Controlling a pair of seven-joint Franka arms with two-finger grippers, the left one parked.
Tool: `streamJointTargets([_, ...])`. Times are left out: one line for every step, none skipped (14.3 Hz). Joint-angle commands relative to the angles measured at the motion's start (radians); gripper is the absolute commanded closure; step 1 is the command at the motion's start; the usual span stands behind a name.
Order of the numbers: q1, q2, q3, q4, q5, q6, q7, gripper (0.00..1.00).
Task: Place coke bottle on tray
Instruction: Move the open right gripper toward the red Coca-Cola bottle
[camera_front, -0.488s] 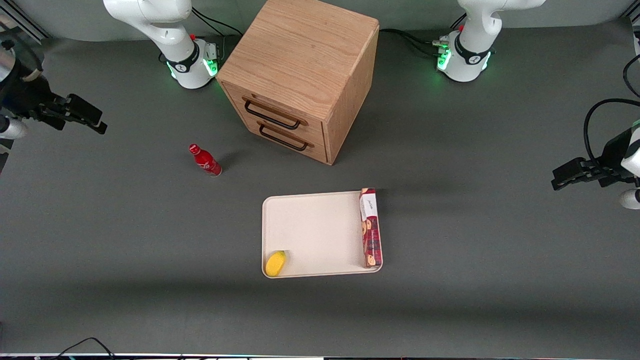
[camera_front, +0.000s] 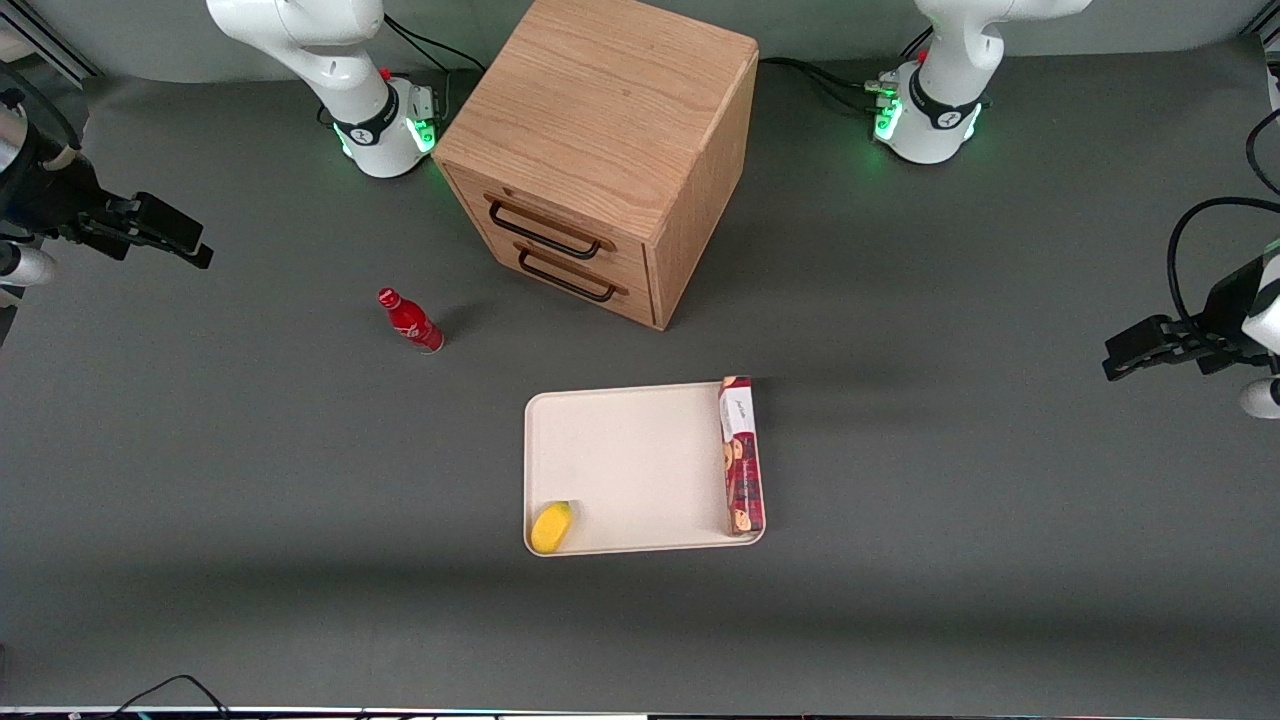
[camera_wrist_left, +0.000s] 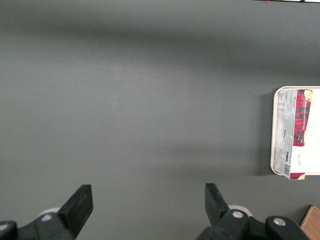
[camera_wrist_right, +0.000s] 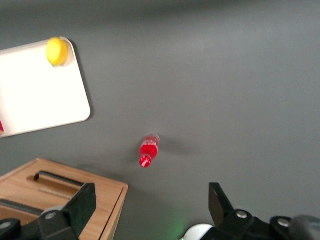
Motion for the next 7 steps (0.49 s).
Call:
streamJointTargets([0.014, 0.001, 0.054, -0.04, -0.01, -0.053, -0.004, 0.0])
streamJointTargets([0.014, 0.0, 0.069, -0.086, -0.001, -0.029, 0.002, 0.0])
streamJointTargets([0.015, -0.008, 0.074, -0.147, 0.002, 0.01, 0.028, 0.0])
streamJointTargets([0.014, -0.032, 0.092, -0.238, 0.01, 0.071, 0.052, 0.0])
streamJointTargets([0.014, -0.071, 0.109, -0.343, 0.012, 0.149, 0.054, 0.0])
streamJointTargets([0.014, -0.121, 0.115, -0.466, 0.012, 0.248, 0.055, 0.0])
streamJointTargets([0.014, -0.158, 0.117, -0.587, 0.016, 0.354, 0.055, 0.0])
